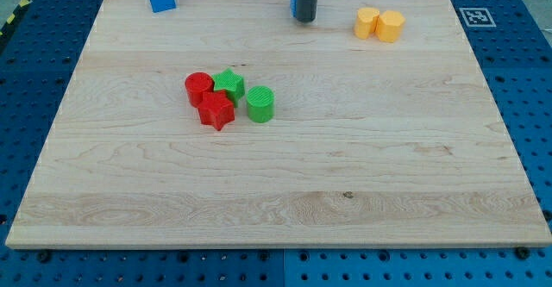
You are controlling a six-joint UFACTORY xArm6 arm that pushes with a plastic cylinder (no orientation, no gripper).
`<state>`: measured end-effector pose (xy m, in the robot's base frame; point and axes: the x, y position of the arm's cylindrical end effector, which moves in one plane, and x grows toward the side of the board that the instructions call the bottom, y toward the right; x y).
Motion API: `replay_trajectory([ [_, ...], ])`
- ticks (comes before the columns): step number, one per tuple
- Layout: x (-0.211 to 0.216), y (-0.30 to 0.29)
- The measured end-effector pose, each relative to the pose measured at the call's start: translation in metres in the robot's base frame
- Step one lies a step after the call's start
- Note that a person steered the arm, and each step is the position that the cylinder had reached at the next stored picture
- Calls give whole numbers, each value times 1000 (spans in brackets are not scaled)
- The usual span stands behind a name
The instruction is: Slightly move the blue cube at the top center of the board
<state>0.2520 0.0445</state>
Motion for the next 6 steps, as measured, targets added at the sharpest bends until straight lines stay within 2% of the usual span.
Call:
replay_trajectory([
  [2,1,66],
  [4,-30,37],
  [6,-39,-7],
])
